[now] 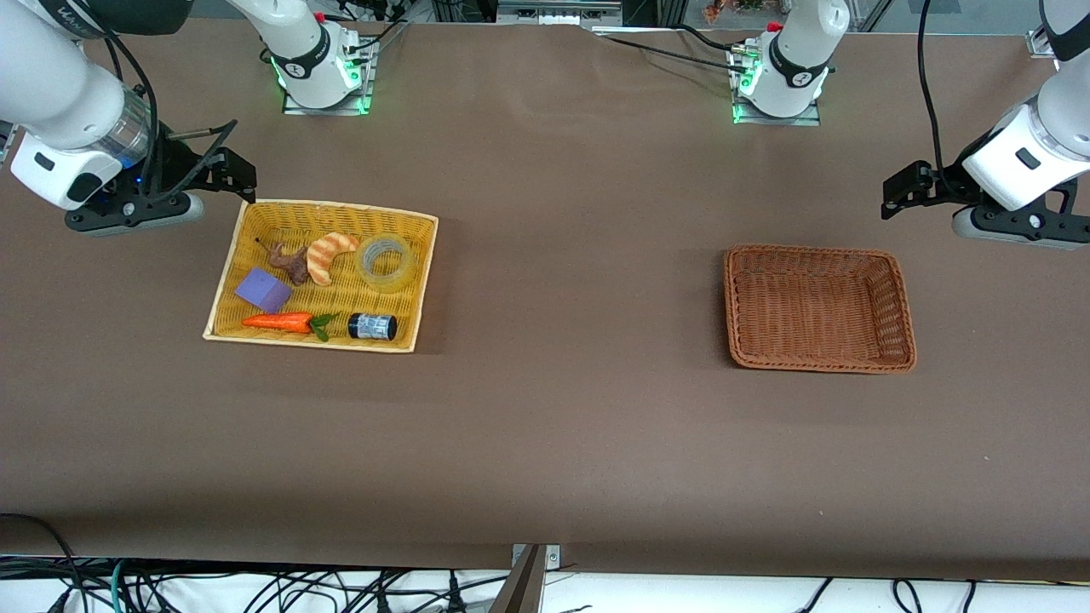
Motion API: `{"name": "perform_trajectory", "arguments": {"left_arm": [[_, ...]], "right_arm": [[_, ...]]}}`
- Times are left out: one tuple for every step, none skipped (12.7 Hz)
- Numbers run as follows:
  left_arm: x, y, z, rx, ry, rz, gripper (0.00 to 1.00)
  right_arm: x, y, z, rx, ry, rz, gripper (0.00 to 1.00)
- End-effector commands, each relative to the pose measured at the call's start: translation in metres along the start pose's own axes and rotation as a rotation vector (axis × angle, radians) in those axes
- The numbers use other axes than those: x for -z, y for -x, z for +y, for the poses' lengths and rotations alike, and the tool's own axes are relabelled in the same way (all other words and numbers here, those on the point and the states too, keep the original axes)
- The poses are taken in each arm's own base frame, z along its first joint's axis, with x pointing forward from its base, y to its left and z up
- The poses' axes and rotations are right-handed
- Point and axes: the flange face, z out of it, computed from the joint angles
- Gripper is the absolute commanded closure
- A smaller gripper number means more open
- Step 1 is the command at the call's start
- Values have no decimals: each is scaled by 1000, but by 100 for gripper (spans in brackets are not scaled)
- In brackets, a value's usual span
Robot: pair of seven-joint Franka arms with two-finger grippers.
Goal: Transfer tape with both arms
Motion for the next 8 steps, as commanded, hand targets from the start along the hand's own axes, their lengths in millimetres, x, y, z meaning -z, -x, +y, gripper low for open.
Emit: {"name": "perform_trajectory", "arguments": {"left_arm": [[6,1,0,10,25,-2,0],[6,1,0,9,25,-2,0],[6,1,0,9,25,-2,0],[7,2,0,7,25,0,0],[6,1,0,7,25,-3,0],[6,1,0,7,25,-2,0],[6,1,0,7,25,-2,0],[6,1,0,9,25,-2,0]], "right_arm": [[6,2,-2,9,-12,-13,0],[4,4,0,11,-17,-29,0],[7,3,0,18,-14,-17,0],[9,2,0,19,-9,-10,0],[8,2,1,16,-8,-13,0],[8,2,1,16,-5,-15,0],[8,2,1,20,-4,-18,0],[7,2,0,37,-2,-21,0]]}}
